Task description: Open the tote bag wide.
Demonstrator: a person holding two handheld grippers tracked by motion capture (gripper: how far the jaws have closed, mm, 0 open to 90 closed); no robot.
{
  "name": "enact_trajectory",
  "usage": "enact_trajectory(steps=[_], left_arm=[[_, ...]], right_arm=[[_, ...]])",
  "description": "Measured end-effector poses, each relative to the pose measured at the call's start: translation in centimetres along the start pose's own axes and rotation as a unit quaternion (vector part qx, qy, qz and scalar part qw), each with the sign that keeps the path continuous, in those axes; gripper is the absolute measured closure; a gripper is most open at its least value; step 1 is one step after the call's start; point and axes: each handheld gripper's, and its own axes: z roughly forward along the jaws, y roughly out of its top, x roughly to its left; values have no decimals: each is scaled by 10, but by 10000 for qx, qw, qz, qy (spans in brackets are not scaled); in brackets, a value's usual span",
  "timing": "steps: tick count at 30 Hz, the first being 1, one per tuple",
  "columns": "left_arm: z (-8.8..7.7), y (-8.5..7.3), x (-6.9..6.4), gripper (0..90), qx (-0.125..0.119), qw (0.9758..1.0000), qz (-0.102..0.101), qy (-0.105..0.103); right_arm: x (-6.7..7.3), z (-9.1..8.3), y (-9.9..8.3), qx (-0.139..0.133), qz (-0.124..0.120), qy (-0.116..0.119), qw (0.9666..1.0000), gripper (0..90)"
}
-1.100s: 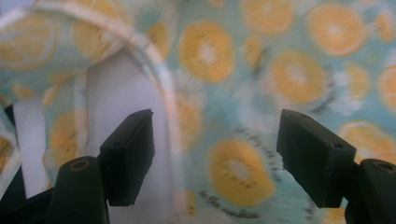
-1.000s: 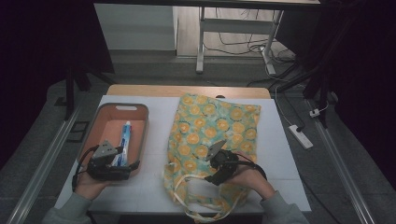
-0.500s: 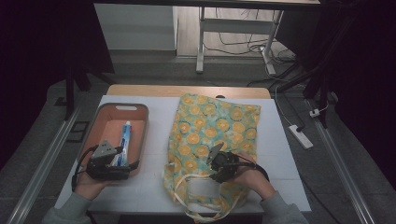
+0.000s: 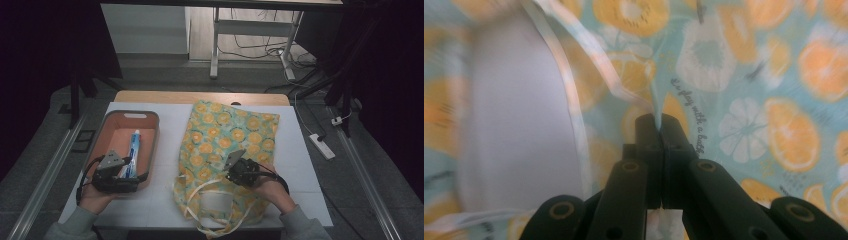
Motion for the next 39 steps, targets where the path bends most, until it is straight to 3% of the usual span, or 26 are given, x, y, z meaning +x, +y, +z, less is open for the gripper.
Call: enact_trajectory(steps=[1,2,3,4,5,6,7,8,9,10,11,12,14,19,25,30,36,39], left_arm=[[0,0,0,165,-8,10000,-2,1],[0,0,1,165,-11,10000,-10,-3],[-1,0,1,165,-17,10000,-17,-3],[-1,0,2,165,-23,10000,-32,-4],[-1,0,2,165,-26,10000,-49,-12],[-1,0,3,165,-28,10000,-62,-15],[-1,0,3,165,-36,10000,-72,-21],[-2,0,3,165,-42,10000,-60,-26],[-2,0,3,166,-42,10000,-60,-26],[-3,1,3,166,-61,10000,-47,-24],[-3,1,3,166,-61,10000,-47,-24],[-3,1,3,166,-67,10000,-43,-20],[-3,1,3,166,-66,10000,-45,-24],[-3,1,3,168,-52,10000,-45,-22],[-2,1,3,168,-35,10000,-33,-20],[-1,1,3,169,-14,10000,-27,-21],[0,1,2,169,1,10000,-6,-27],[1,1,2,169,9,10000,-1,-28]], right_arm=[[0,-7,2,-187,50,57,9998,888],[-1,-25,8,-576,117,76,9982,888],[-1,-25,8,-576,117,76,9982,888],[-3,-45,15,-975,192,18,9950,888],[-3,-45,15,-975,192,18,9950,888],[-7,-63,21,-1337,238,-175,9906,888],[-7,-63,21,-1337,238,-175,9906,888],[-16,-78,26,-1616,405,-446,9850,888],[-16,-78,26,-1616,405,-446,9850,888],[-30,-86,28,-1834,592,-577,9795,888],[-30,-86,28,-1834,592,-577,9795,888],[-37,-87,29,-1892,693,-622,9775,888],[-51,-86,29,-1911,865,-765,9748,888],[-87,-65,19,-1941,1439,-835,9668,888],[-119,-27,-4,-1811,2140,-681,9575,887],[-128,-9,-18,-1567,2331,-730,9570,887],[-138,14,-38,-1274,2665,-690,9529,886],[-139,23,-45,-1110,2716,-695,9535,885]])
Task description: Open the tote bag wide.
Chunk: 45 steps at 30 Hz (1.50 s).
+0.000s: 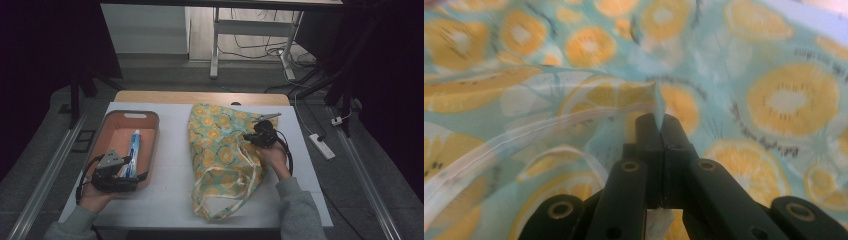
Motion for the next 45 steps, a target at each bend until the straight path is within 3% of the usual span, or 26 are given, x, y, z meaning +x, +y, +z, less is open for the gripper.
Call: enact_trajectory(steps=[6,9,10,13,15,16,17,21,24,25,26,27,28,29,30,31,32,33,34,38,39,40,42,43,44,45], left_arm=[[1,0,-1,169,16,10000,9,-5],[1,0,-1,169,22,10000,14,-7],[1,0,-1,169,23,10000,19,-7],[1,0,-2,169,18,10000,21,-10],[1,0,-2,169,13,10000,20,-10],[1,0,-1,169,14,10000,19,-10],[1,0,-1,169,17,10000,20,-9],[1,0,-2,169,10,10000,31,-9],[0,0,-2,169,-5,10000,33,-7],[0,0,-2,170,-1,10000,35,-4],[0,0,-2,169,4,10000,38,-10],[0,0,-2,169,6,10000,41,-4],[0,0,-2,169,9,10000,43,-5],[1,0,-3,169,12,10000,47,-6],[1,1,-3,169,13,10000,53,-10],[0,1,-3,169,9,10000,54,-9],[0,1,-3,169,2,10000,52,-9],[0,1,-3,169,-3,10000,53,-9],[0,1,-3,169,-7,10000,54,-8],[0,1,-5,170,-7,10000,77,-22],[0,1,-5,169,-11,10000,85,-24],[0,1,-5,169,-11,10000,90,-25],[0,1,-5,170,-10,10000,90,-26],[0,1,-5,170,-13,10000,84,-27],[0,1,-4,170,-14,10000,84,-28],[0,1,-4,170,-14,10000,82,-27]], right_arm=[[-7,14,-17,383,85,-124,9992,878],[-6,14,-21,440,101,-27,9990,785],[-4,7,-20,285,99,3,9995,683],[-1,-9,-14,4,103,-50,9999,615],[4,-29,-6,-350,14,37,9994,583],[12,-49,0,-554,-135,171,9982,531],[12,-49,0,-554,-135,171,9982,531],[27,-81,5,-797,-347,408,9954,464],[45,-96,1,-761,-562,566,9939,425],[62,-104,-4,-680,-854,559,9924,407],[70,-109,-7,-669,-950,615,9913,405],[70,-109,-7,-669,-950,615,9913,405],[79,-113,-10,-662,-1040,723,9897,405],[99,-120,-16,-630,-1182,983,9861,398],[99,-120,-16,-630,-1182,983,9861,398],[121,-121,-24,-484,-1384,1299,9806,394],[121,-121,-24,-484,-1384,1299,9806,394],[140,-117,-33,-287,-1506,1634,9746,386],[149,-112,-39,-149,-1600,1689,9724,380],[166,-90,-52,291,-1899,1524,9695,377],[167,-73,-57,556,-2011,1299,9693,397],[167,-73,-57,556,-2011,1299,9693,397],[163,-57,-59,739,-2153,1069,9679,520],[161,-53,-59,809,-2171,1012,9675,653],[161,-53,-59,809,-2171,1012,9675,653],[157,-49,-57,938,-2234,966,9654,885]])
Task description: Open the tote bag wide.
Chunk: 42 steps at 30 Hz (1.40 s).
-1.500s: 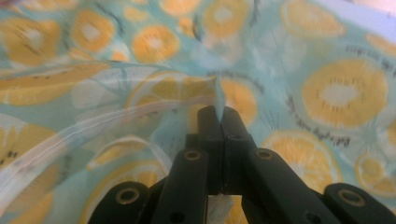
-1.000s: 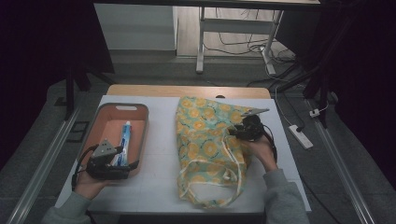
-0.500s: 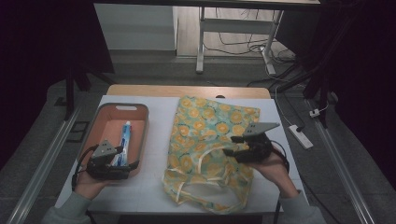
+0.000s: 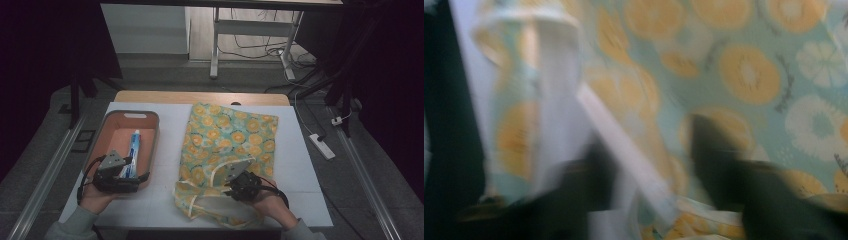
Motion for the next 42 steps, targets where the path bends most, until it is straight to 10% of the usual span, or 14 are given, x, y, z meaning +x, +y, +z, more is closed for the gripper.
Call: enact_trajectory(steps=[5,9,17,26,35,39,42], left_arm=[[2,0,1,170,31,10000,-14,-4],[2,0,0,170,47,10000,21,-7],[2,0,-1,171,26,10000,38,-21],[3,1,0,172,52,10000,40,-17],[5,2,-3,172,71,9999,70,0],[5,2,-4,172,80,9999,85,-8],[5,1,-3,172,91,9999,82,-9]], right_arm=[[-7,-24,16,-511,-96,-393,9979,891],[-33,-64,46,-1153,-52,-892,9893,890],[-101,-62,59,-1158,399,-1356,9832,890],[-149,-19,19,-1080,1275,-1074,9801,890],[-138,4,-8,-963,1721,124,9803,663],[-130,-13,-10,-1287,1903,567,9716,459],[-112,-24,-2,-1143,1737,752,9752,335]])
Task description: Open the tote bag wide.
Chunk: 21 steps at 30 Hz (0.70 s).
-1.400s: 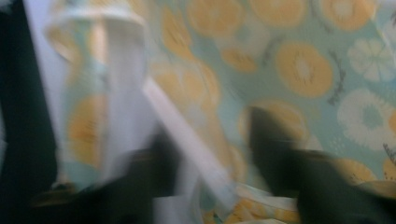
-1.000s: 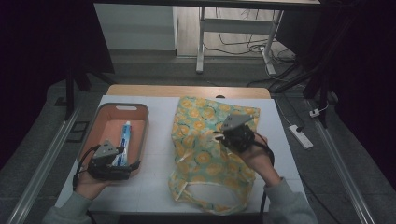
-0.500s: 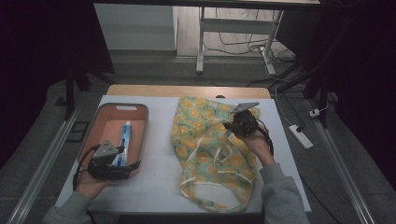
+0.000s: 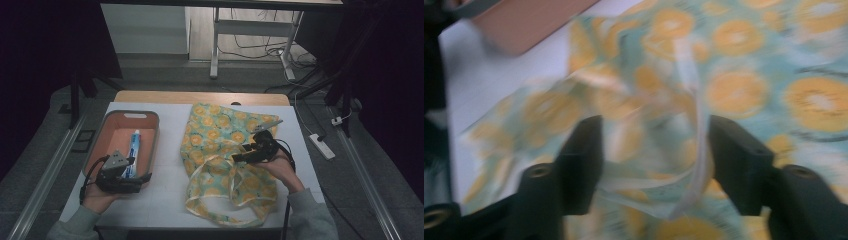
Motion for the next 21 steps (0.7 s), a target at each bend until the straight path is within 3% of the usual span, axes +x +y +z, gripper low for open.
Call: enact_trajectory(steps=[3,6,9,10,13,14,15,17,20,21], left_arm=[[0,0,0,172,1,10000,9,-1],[-1,0,-2,172,-16,10000,20,-2],[-1,0,-2,173,-14,10000,32,-8],[-1,0,-2,172,-16,10000,27,-6],[0,0,-1,172,-15,10000,13,-7],[-1,0,-1,173,-17,10000,11,-4],[-1,-1,-1,173,-22,10000,7,-1],[-1,-1,0,173,-26,10000,3,-1],[-1,-1,-1,173,-26,10000,13,-8],[-1,-1,-1,173,-28,10000,15,-10]], right_arm=[[23,10,-3,536,-313,-250,9978,296],[33,24,-11,1017,-551,-704,9908,314],[33,37,-19,1383,-551,-705,9863,343],[33,46,-23,1617,-534,-730,9827,361],[33,52,-26,1719,-586,-776,9803,389],[37,55,-27,1787,-767,-918,9766,495],[37,55,-27,1787,-767,-918,9766,495],[40,55,-26,1840,-833,-1112,9731,660],[41,54,-26,1902,-906,-1079,9716,836],[42,53,-26,1916,-945,-1068,9711,855]])
